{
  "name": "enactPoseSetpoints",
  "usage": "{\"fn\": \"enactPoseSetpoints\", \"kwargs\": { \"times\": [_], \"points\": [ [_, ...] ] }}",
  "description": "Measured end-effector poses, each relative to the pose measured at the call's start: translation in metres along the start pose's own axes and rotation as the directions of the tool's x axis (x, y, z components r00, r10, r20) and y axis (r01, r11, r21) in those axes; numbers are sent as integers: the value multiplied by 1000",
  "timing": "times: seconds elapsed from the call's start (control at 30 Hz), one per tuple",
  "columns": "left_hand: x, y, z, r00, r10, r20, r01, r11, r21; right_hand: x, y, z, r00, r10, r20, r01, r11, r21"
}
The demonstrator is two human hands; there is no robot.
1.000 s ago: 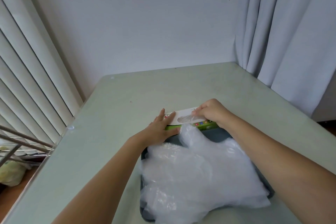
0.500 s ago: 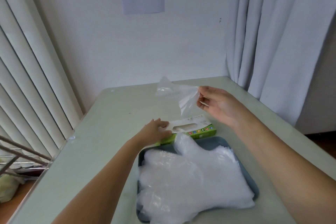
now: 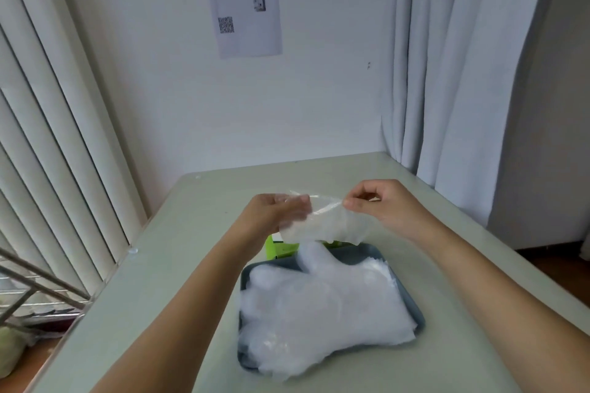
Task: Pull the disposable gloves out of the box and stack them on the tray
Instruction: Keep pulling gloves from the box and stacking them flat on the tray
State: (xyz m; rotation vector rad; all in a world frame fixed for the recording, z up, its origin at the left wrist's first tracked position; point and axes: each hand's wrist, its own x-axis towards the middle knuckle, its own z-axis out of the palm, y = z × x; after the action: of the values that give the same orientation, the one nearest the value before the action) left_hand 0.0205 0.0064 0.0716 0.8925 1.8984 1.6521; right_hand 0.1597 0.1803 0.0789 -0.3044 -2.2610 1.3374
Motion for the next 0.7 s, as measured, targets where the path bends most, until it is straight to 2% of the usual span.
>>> {"fn": "enactPoseSetpoints", "kwargs": {
  "times": [0.1, 0.17, 0.23, 0.27, 0.33, 0.4, 0.43, 0.57, 0.63, 0.7],
  "points": [
    [-9, 8, 9, 994, 59, -95, -61, 998, -17, -10, -4, -2, 1000, 15, -11, -16, 992, -125],
    [-13, 14, 11, 980, 108, -167, -107, 994, 15, -17, -7, -2, 993, 29, -118, -48, 986, -160],
    [-19, 23, 15, 966, 168, -196, -158, 985, 69, -27, -15, 1, 985, 78, -153, -79, 997, -1],
    [-23, 28, 18, 963, 195, -185, -181, 979, 94, -33, -21, 4, 989, 110, -98, -95, 985, 145],
    [-35, 36, 27, 965, 247, -91, -230, 959, 167, -44, -34, 13, 987, 137, 82, -159, 900, 406],
    [-45, 40, 37, 952, 300, 58, -304, 918, 256, -52, -43, 20, 970, 95, 223, -198, 842, 502],
    [-51, 40, 41, 943, 304, 136, -330, 905, 268, -54, -44, 23, 966, 73, 246, -197, 827, 527],
    [-68, 43, 44, 913, 227, 339, -293, 942, 161, -54, -42, 26, 984, 150, 93, -175, 757, 630],
    [-73, 41, 40, 919, 197, 342, -249, 962, 114, -55, -38, 25, 978, 205, 33, -178, 745, 643],
    [-76, 36, 35, 923, 165, 347, -210, 973, 95, -58, -34, 24, 976, 219, 23, -190, 785, 590]
  ]
}}
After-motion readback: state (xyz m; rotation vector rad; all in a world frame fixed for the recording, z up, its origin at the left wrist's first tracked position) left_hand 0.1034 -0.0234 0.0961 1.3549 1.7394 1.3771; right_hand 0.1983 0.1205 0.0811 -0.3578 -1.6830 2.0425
